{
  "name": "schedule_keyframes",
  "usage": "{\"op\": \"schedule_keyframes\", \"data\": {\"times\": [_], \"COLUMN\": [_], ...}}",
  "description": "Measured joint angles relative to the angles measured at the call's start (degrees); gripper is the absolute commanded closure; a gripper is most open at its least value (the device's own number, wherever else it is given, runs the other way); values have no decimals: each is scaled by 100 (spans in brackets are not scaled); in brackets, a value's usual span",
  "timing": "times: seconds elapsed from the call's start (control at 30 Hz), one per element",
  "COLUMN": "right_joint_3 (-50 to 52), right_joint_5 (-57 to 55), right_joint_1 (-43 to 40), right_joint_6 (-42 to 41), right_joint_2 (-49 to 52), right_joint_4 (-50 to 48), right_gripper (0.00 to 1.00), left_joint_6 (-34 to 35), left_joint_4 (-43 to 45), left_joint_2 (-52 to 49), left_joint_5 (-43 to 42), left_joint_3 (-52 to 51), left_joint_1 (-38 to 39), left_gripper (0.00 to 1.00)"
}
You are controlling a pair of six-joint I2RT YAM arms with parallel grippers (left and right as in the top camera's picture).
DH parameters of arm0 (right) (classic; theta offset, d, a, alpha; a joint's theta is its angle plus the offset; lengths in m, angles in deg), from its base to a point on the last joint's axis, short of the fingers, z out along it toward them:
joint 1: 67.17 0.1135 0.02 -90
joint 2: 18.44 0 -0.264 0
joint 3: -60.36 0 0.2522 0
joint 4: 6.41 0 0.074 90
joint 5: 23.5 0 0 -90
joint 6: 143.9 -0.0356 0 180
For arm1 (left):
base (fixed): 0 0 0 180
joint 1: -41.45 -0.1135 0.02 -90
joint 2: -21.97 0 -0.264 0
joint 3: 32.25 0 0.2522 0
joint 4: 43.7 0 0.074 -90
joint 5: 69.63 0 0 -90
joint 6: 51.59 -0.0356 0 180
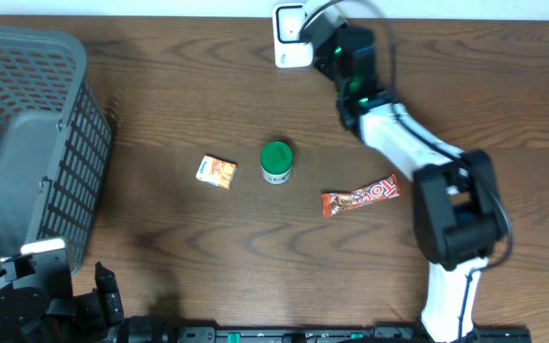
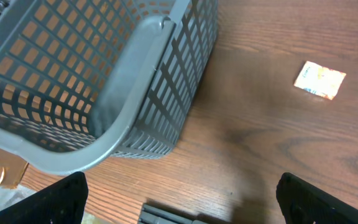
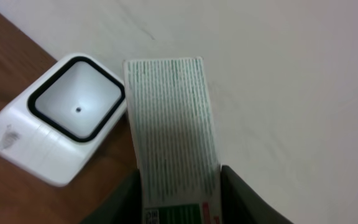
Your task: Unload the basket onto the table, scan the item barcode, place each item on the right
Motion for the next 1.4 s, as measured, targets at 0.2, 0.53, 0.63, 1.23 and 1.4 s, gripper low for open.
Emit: {"op": "schedule_keyframes", "data": {"times": [0.2,0.53,0.63,1.23,1.4], "right_joint_3": [4,4,4,-70,-57], "right_joint_5": [-787,-1121,-1246,-1681,-616], "right_joint_1": [376,433,433,433,376], "right_joint_6": [2006,2876,2977,361,-717], "right_joint_2": [1331,1934,1932,334,337], "right_joint_4": [-1696,-1829,-1825,2586,3399], "right_gripper": [66,67,69,32,7], "left_joint_6": [-2,0,0,0,0], "left_joint_4": [-4,-2,-2,0,-2], "left_joint_2": [0,0,0,0,0], "left_joint_5": [0,0,0,0,0], "left_joint_3": [-4,-4,-4,-4,-4], "left_joint_1": [0,0,0,0,0], "left_gripper": [3,3,3,3,3]}}
